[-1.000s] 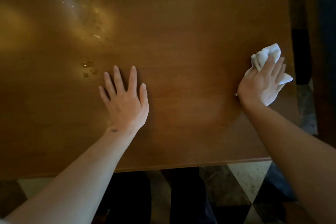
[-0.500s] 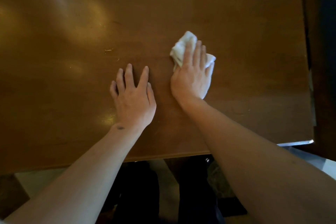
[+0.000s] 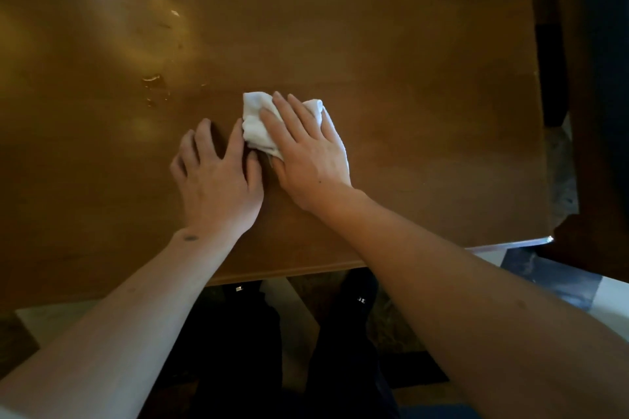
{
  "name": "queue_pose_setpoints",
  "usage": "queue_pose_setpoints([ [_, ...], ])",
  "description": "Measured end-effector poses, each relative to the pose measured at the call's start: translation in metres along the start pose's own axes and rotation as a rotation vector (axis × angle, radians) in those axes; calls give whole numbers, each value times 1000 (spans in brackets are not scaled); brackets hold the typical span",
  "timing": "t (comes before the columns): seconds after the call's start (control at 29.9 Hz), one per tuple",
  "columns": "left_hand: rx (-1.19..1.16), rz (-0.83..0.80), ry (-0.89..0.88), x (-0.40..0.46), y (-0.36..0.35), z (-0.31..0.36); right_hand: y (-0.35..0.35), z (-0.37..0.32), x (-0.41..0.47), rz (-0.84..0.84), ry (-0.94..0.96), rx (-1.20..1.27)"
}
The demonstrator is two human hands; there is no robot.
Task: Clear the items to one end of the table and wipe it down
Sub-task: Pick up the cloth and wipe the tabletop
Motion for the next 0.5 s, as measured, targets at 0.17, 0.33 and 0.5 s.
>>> queue_pose_setpoints([
  [0.17, -7, 3, -30, -13, -11, 38, 2, 35, -16, 23, -54, -22],
  [0.33, -33, 24, -65, -18, -11, 67, 19, 84, -24, -36, -8, 1],
  [0.5, 5, 62, -124, -20, -16, 68, 44, 179, -30, -44, -121, 64],
])
Point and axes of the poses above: each hand's wrist, its own x-axis towards the middle knuckle, its own y-axis out of the back of the hand, z = x × y, the point moved 2 cm from there along x, towards the middle knuckle, and after that the axes turned 4 degrees about -y, right-handed, at the moved point
